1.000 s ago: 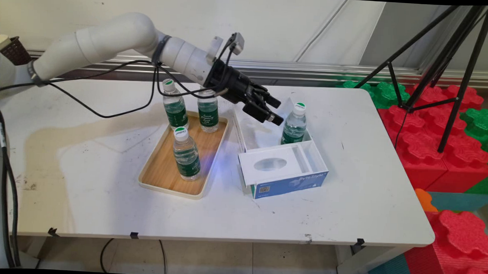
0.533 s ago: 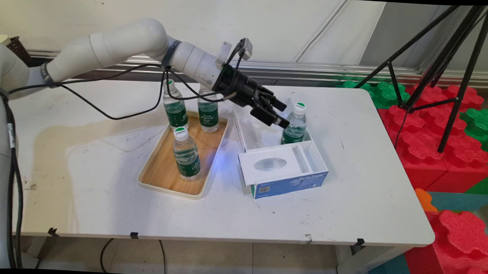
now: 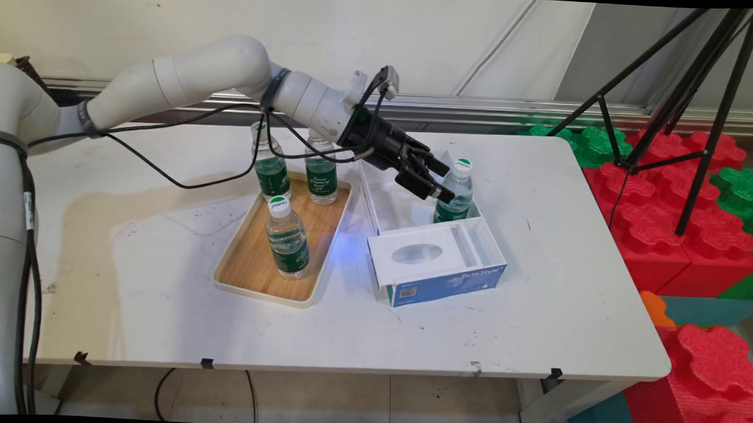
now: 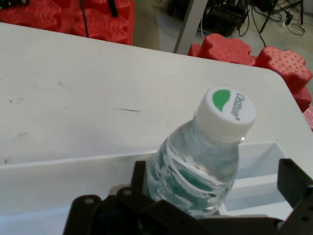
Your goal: Pick up the green bottle from the white box
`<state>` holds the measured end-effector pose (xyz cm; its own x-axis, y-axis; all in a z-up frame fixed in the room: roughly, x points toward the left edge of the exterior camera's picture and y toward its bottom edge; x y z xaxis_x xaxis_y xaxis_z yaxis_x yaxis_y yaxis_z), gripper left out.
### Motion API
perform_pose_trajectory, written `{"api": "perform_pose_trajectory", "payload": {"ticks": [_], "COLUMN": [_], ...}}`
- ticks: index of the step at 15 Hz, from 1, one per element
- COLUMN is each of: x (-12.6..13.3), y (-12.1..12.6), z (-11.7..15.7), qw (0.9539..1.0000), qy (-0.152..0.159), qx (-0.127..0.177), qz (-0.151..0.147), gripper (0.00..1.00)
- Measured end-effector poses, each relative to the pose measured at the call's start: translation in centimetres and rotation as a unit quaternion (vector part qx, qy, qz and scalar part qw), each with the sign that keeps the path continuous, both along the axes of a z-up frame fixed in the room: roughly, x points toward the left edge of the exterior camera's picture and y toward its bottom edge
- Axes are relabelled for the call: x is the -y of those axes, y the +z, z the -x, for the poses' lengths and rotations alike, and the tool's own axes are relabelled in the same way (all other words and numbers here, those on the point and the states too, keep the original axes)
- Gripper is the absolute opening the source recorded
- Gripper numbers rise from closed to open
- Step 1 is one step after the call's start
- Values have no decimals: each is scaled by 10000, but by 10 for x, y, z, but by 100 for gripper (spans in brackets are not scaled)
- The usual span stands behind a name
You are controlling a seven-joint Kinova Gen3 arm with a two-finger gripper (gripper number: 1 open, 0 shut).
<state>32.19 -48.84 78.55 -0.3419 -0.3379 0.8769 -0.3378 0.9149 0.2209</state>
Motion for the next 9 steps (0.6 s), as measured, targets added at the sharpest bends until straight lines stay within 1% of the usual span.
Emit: {"api": "perform_pose_trajectory", "payload": {"ticks": [9], "x": [7], "y": [-18], "z": [14], "qw": [10000], "qy": [-40], "qx": [22], "qz": [18], "gripper": [100]}}
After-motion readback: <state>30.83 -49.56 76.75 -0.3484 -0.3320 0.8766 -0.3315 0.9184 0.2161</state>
